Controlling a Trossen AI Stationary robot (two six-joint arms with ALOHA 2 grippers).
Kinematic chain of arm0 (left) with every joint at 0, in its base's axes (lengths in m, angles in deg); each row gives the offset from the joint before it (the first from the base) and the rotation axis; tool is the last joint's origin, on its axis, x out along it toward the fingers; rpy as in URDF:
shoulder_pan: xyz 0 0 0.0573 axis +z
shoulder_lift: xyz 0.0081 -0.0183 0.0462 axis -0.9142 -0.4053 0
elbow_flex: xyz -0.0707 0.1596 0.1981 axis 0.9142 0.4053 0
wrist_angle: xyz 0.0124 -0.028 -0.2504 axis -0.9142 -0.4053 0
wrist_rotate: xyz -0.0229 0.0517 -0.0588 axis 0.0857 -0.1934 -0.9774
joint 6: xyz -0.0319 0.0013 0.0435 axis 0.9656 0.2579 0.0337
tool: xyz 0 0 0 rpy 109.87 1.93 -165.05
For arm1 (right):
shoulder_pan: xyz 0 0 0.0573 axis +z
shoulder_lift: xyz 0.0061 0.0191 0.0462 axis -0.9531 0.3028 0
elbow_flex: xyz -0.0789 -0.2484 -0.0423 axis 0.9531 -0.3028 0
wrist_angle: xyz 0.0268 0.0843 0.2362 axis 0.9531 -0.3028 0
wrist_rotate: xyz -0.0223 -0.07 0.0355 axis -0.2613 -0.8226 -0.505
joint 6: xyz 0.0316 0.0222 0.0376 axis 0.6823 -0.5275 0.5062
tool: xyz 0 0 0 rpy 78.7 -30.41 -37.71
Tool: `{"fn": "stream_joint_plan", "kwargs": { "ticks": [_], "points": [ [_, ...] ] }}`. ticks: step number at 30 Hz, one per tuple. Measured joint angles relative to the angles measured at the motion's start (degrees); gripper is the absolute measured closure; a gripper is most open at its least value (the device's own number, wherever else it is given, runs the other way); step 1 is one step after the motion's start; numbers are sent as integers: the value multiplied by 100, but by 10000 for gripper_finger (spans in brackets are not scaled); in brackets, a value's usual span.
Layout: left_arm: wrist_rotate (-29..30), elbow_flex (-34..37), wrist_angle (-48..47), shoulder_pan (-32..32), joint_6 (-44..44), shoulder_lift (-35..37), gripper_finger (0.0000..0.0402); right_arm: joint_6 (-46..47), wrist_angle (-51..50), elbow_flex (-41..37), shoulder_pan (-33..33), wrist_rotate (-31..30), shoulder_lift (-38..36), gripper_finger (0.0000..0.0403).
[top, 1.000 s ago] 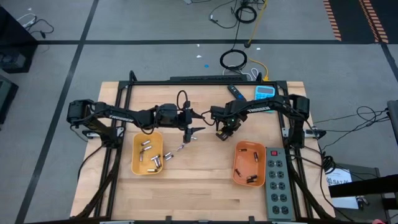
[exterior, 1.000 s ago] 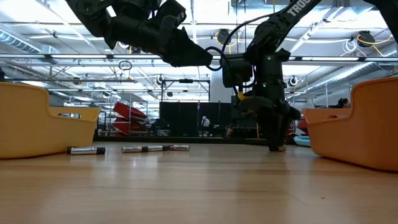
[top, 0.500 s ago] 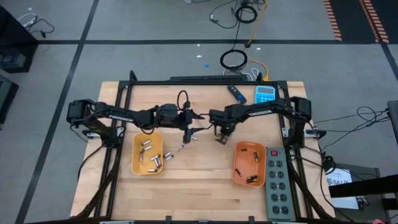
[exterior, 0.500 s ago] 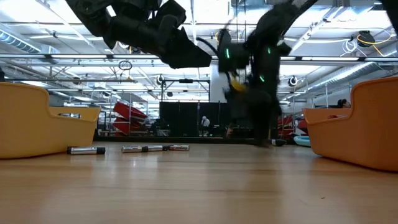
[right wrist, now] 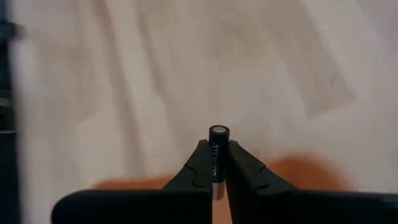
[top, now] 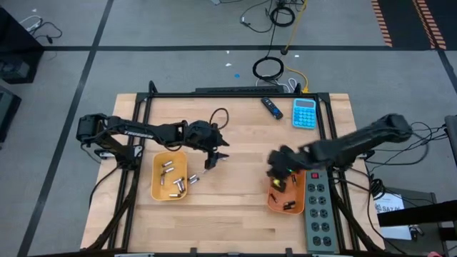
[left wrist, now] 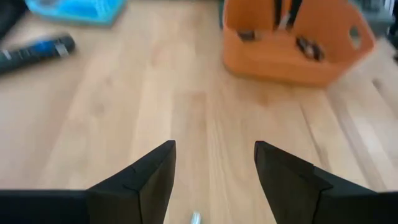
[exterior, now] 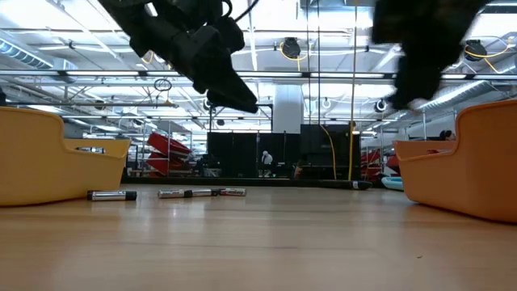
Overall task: Sort batteries
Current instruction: Put the black battery into the orange bin, then put the silver battery into the yellow bin
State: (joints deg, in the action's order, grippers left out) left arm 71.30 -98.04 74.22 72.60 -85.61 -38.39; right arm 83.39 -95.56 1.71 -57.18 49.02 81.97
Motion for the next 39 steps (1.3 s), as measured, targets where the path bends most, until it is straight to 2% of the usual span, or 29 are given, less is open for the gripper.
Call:
{"fn": "stream_joint_plan", "kwargs": {
  "ticks": [3,6,10,15,19,21,24,27,31,32,35,37,39],
  "points": [
    [105,-280,-594,-76,0,0,173,1005,-95,-360,652,-166,-515,399],
    [276,-653,-1082,-142,-39,0,173,1796,-489,-412,1143,-232,-639,398],
    [338,-929,-1354,-171,4,-31,173,2303,-902,-355,1601,158,-651,397],
    [173,-1069,-1657,-192,162,-31,173,2800,-1660,-361,1830,577,-612,396],
    [-1,-1069,-1785,-261,207,-35,173,2932,-1645,-361,1835,804,-608,391],
    [-2,-1069,-1771,-305,157,-35,173,2928,-1632,-361,1832,680,-601,385],
    [24,-1066,-1473,-332,50,-35,173,2933,-1626,-361,1800,529,-586,363],
    [59,-1066,-1272,-397,-277,-35,173,2997,-1599,-361,1761,517,-475,322],
    [77,-1066,-1351,-564,-155,-35,163,3364,-1700,-289,1666,778,-415,270],
    [229,-1066,-1526,-606,-2,-35,163,3453,-1749,-191,1686,647,-415,263],
    [742,-1064,-2027,-695,-83,-37,168,3187,-1750,128,1744,-411,-420,256],
    [879,-1064,-2208,-589,-371,-47,176,2499,-1790,215,1447,-1099,-420,259],
    [788,-1069,-2351,-310,-567,-215,187,1733,-1783,223,875,-1489,-433,266]
  ]
}}
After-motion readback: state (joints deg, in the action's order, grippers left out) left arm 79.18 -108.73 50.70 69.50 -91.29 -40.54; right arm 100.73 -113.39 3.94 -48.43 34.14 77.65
